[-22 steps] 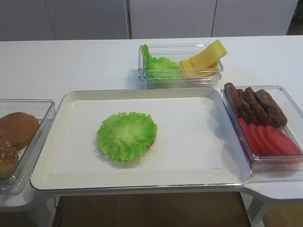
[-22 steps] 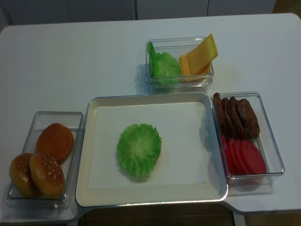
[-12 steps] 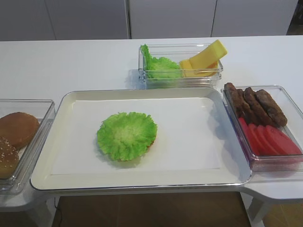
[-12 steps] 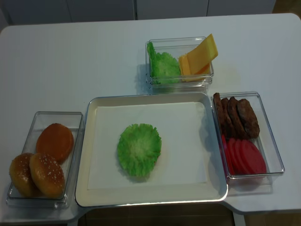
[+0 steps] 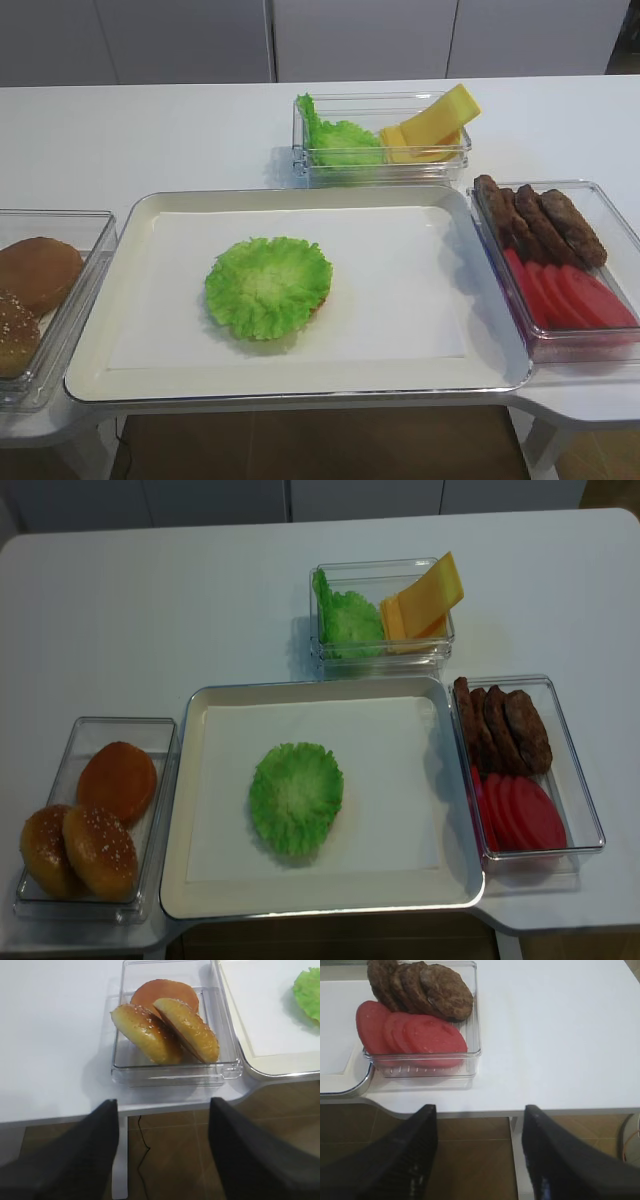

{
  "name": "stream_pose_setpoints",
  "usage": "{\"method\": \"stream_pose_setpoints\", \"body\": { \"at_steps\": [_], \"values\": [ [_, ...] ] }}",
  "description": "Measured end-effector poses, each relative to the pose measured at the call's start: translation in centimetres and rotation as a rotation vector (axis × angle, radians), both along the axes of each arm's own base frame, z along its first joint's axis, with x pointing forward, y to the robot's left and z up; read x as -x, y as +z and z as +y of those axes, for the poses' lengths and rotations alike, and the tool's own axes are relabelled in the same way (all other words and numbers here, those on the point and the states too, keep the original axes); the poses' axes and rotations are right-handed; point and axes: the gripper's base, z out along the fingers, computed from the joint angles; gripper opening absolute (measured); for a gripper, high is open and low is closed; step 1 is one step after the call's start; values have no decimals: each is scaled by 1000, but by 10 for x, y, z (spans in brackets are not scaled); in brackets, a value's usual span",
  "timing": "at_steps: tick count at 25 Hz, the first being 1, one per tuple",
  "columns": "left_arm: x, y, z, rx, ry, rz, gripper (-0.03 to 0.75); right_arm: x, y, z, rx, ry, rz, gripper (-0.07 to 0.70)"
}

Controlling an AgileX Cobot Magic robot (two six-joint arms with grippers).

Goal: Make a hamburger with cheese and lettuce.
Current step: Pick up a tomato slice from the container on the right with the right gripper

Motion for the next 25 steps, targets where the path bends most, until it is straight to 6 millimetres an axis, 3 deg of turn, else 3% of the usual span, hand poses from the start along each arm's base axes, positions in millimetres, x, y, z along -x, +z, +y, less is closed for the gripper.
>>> {"method": "stream_pose_setpoints", "body": {
  "at_steps": [16, 25],
  "values": [
    [0, 0, 0, 0, 0, 0, 422, 0, 0, 1, -7, 4, -2, 426],
    [0, 0, 0, 0, 0, 0, 422, 0, 32, 7, -132, 8, -19, 426]
  ]
}}
